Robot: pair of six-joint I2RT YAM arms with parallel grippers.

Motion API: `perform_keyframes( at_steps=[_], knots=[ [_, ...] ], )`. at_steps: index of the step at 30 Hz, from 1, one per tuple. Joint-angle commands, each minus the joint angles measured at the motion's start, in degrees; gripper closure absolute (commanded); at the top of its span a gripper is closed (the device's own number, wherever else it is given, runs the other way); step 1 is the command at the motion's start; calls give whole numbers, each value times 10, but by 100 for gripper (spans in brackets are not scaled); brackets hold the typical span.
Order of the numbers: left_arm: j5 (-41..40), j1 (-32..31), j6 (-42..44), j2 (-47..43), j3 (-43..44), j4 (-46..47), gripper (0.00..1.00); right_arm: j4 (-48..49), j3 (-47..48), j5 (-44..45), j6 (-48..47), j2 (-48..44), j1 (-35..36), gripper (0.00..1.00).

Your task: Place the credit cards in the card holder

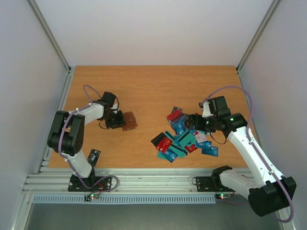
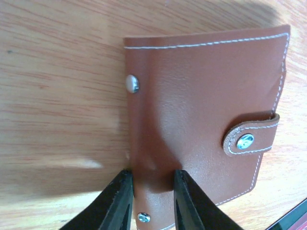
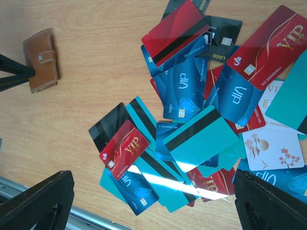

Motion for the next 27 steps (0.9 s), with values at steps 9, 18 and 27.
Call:
perform_keyframes(
  at_steps=[9, 18, 27],
  knots=[
    [16, -15, 10, -4, -16, 40, 93, -7, -2, 3, -8, -2, 5, 11],
    [81, -18, 32, -86, -39, 68, 100, 9, 6, -68, -2, 1, 5, 14],
    [157, -20, 52, -176, -40, 59, 100, 65, 17, -216, 27, 26, 5, 15]
  ],
)
